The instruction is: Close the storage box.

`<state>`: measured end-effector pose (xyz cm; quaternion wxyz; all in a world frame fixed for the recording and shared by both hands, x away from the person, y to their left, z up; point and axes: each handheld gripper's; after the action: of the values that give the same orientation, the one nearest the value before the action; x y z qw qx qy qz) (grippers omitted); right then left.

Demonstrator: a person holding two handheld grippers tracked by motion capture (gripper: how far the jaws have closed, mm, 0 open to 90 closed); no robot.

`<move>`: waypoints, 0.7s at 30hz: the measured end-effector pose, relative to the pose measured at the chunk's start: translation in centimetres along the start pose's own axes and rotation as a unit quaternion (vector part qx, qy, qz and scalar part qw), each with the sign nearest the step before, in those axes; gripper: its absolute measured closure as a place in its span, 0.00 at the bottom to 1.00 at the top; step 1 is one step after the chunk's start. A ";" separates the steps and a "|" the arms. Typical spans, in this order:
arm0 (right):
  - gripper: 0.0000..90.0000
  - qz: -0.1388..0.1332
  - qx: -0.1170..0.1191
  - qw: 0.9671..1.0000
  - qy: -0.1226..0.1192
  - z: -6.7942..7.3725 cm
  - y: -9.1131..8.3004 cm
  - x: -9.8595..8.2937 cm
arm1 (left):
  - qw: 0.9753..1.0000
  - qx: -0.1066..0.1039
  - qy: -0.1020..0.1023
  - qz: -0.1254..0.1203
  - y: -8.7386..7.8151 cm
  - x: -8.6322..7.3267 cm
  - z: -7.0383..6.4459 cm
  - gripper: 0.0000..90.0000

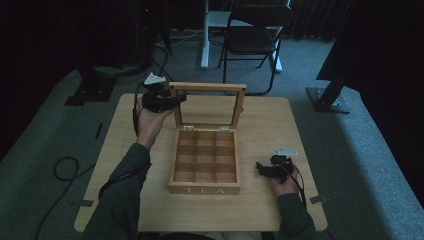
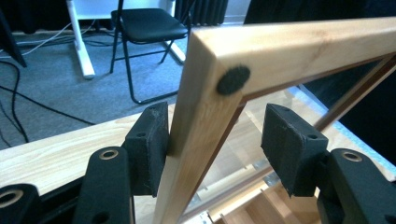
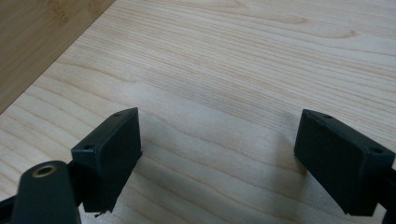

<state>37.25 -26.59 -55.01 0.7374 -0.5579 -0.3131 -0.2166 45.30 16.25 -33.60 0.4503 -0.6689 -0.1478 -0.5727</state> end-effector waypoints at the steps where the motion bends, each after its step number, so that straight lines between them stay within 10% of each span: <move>1: 0.16 0.000 0.000 1.000 0.000 0.0 0.0 0.0 | 1.000 -0.001 0.000 -0.002 -0.3 0.0 -0.1 0.48; 21: 0.16 0.000 0.000 1.000 0.000 0.0 0.0 0.0 | 1.000 -0.013 0.006 -0.018 -2.5 -1.5 0.5 0.60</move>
<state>37.26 -26.59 -55.01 0.7373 -0.5582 -0.3131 -0.2163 43.43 18.48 -33.80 0.4326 -0.6684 -0.1496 -0.5863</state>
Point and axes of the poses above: each handheld gripper's, and its own axes: y roughly forward along the jaws, x roughly out of its top, z roughly to its left, and after that the axes turned 14 degrees about y, right-handed
